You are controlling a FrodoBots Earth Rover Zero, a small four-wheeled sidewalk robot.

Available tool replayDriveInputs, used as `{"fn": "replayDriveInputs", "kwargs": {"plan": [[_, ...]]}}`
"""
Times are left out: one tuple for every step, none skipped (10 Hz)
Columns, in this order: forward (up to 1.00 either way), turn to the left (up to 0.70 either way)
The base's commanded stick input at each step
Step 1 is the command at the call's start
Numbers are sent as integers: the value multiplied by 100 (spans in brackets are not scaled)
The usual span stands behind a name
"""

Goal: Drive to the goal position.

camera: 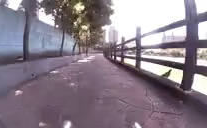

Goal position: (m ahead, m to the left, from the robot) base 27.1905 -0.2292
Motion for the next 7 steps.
{"fn": "replayDriveInputs", "kwargs": {"plan": [[70, 0], [70, 0], [70, 0], [70, 0], [70, 0], [70, 0], [70, 0]]}}
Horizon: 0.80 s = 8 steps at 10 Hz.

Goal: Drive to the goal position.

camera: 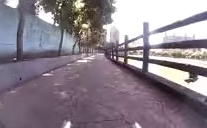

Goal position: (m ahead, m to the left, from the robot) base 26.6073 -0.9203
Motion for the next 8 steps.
{"fn": "replayDriveInputs", "kwargs": {"plan": [[70, 0], [70, 0], [70, 0], [70, 0], [70, 0], [70, 0], [70, 0], [70, 0]]}}
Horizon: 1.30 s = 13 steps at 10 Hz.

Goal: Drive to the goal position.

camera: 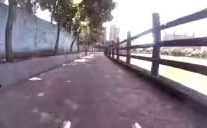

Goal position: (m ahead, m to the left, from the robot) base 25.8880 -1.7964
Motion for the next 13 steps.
{"fn": "replayDriveInputs", "kwargs": {"plan": [[70, 0], [70, 0], [70, 0], [70, 0], [70, 0], [70, 0], [70, 0], [70, 0], [70, 0], [70, 0], [70, 0], [70, 0], [70, 0]]}}
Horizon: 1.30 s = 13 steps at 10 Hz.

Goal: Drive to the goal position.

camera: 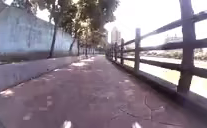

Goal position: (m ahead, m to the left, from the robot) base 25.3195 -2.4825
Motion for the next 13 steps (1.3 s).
{"fn": "replayDriveInputs", "kwargs": {"plan": [[70, 0], [70, 0], [70, 0], [70, 0], [70, 0], [70, 0], [70, 0], [70, 0], [70, 0], [70, 0], [70, 0], [70, 0], [70, 0]]}}
